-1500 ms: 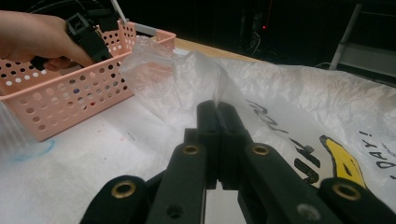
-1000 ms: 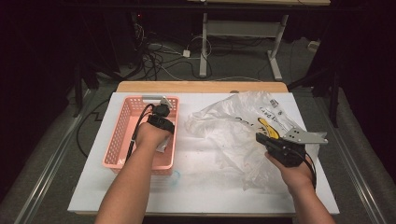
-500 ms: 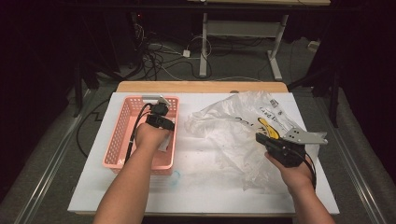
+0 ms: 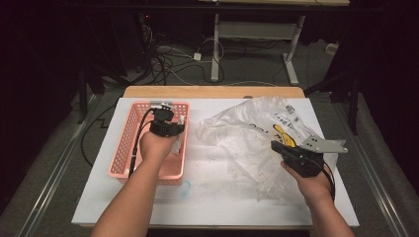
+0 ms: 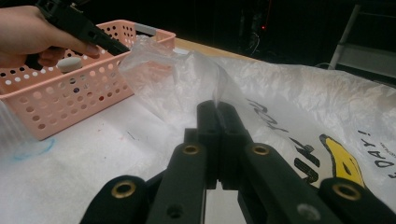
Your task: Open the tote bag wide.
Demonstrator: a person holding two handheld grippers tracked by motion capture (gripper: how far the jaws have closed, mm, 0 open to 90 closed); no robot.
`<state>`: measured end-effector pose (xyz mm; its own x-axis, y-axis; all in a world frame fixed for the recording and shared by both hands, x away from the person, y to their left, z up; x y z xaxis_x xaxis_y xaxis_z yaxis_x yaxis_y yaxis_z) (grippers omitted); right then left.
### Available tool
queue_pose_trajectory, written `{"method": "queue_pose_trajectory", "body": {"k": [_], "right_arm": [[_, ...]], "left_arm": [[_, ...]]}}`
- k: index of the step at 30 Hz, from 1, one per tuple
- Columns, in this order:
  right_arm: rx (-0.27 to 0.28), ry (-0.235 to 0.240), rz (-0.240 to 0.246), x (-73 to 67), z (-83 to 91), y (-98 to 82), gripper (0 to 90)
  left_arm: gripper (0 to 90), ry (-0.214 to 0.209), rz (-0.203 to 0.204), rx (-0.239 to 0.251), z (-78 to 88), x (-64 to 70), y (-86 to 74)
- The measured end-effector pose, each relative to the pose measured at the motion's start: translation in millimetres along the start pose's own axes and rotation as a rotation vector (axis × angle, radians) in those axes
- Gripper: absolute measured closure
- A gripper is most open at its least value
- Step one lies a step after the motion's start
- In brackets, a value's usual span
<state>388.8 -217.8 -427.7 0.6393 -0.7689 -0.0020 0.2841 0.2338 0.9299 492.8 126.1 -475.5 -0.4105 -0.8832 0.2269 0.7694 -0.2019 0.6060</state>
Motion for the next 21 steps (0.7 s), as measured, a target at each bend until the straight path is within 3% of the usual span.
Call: {"method": "queue_pose_trajectory", "body": {"k": [14,21], "right_arm": [[0.001,0.002,0.001,0.4,0.4,-0.9,90.0],[0.001,0.003,0.001,0.1,0.4,-0.9,90.0]], "left_arm": [[67.0,-0.048,-0.085,0.107,19.2,8.1,-7.2],[67.0,-0.059,-0.147,0.154,33.8,20.2,-8.3]]}}
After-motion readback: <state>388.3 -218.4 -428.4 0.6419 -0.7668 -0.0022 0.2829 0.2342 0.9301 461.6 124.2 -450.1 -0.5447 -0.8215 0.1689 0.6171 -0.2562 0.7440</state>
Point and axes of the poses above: each handheld gripper's, and its own axes: z roughly backward along the jaws, y roughly out of its top, x roughly to its right, the point moved 7 cm from there along -z, roughly forward along the jaws, and after that the axes turned 2 degrees about -y, right-handed, at the moved point
